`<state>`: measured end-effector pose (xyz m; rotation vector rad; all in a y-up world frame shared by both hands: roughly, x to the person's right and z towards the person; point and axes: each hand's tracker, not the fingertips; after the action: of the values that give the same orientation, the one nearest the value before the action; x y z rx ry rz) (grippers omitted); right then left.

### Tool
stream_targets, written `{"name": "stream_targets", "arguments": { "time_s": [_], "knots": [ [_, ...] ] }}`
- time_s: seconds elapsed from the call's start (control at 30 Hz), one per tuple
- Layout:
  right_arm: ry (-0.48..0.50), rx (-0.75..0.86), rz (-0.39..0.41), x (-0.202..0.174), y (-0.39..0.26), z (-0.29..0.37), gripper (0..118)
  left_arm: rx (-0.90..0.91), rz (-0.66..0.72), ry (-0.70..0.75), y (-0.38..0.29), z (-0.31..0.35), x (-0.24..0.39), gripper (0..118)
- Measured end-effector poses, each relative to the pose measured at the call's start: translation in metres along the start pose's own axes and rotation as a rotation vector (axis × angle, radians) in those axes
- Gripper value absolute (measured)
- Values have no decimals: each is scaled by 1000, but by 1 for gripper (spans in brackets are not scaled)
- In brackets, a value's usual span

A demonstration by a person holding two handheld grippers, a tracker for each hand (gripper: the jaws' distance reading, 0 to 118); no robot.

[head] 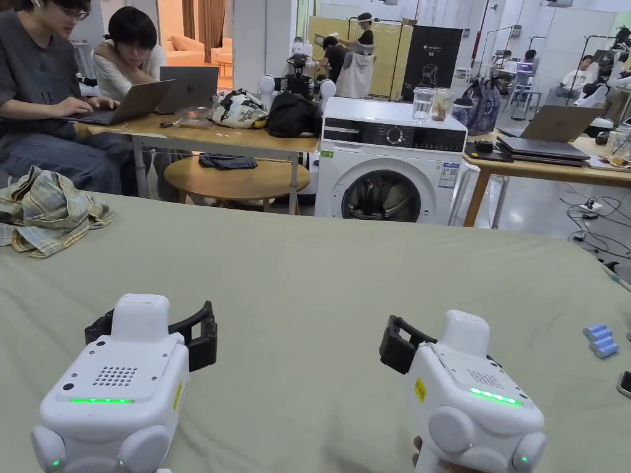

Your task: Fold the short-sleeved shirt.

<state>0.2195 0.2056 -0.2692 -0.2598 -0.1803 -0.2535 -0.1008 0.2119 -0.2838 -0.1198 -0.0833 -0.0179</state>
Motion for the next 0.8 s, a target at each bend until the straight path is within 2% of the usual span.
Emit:
{"name": "stream_targets", "arguments": {
  "time_s": [0.3,0.43,0.8],
  "knots": [
    [-28,-12,-10,-10,5,1,90,8,-6,-29,-2,5,-5,85],
    [-73,15,25,-16,7,2,90,18,-22,-13,-1,5,-4,85],
    [-77,46,76,-18,9,0,90,51,-25,-11,3,7,-5,85]
  ]
}}
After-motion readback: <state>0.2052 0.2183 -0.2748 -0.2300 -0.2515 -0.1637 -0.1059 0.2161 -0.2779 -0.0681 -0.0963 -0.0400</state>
